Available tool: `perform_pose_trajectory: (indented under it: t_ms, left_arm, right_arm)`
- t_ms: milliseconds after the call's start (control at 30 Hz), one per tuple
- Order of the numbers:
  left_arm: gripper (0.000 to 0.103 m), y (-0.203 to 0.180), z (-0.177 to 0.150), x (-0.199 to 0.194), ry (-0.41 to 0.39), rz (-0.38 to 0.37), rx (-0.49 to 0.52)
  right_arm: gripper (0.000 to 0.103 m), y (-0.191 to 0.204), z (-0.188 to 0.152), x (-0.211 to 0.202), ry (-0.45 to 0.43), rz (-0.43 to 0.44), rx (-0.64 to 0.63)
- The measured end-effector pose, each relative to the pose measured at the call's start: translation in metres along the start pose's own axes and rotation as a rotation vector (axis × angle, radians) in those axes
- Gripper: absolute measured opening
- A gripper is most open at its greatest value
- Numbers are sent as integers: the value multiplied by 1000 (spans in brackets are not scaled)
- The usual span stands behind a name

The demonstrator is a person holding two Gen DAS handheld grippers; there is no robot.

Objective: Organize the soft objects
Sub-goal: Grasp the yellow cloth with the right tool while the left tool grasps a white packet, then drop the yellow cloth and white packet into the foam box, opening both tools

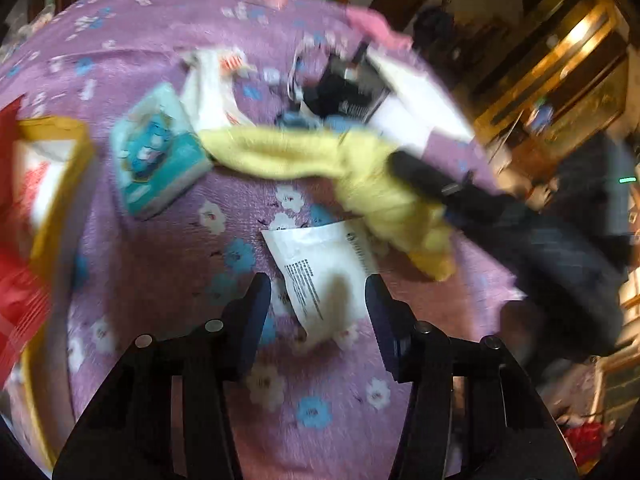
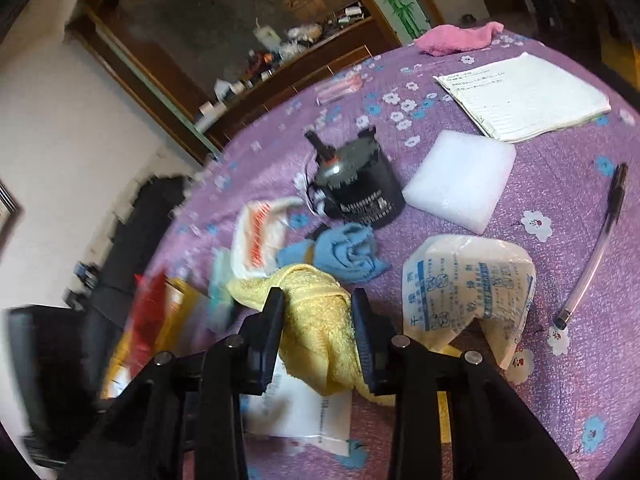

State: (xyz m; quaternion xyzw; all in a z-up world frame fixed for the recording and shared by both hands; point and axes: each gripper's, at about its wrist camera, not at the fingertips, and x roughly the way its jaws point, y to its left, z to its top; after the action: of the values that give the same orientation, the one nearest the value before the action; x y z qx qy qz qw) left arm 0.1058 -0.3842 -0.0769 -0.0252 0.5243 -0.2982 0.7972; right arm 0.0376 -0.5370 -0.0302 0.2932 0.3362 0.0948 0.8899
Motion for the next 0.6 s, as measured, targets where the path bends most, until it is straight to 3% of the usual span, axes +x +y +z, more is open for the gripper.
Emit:
perform_pose_trajectory:
  t_ms: [67,133,300,400,600]
  left_arm:
    - [46,-6,2,4,-14,33,18]
    - [26,-10,0,7,-22,74,36]
    - [3,-5,-9,2,-10,13,2]
    - [2,3,-20,-15,-18,-66,-43]
    - [1,21,-49,-68,-84,-157,-108]
  right_arm:
    - [33,-3,0,-4,-13,17,19]
    - [33,-3,-1,-4,-11,22,26]
    - [33,-3,1,1,6,13,32]
    - [34,-5,1,4,14,23,37]
    - [33,11,-3,3,-10,-8,-41]
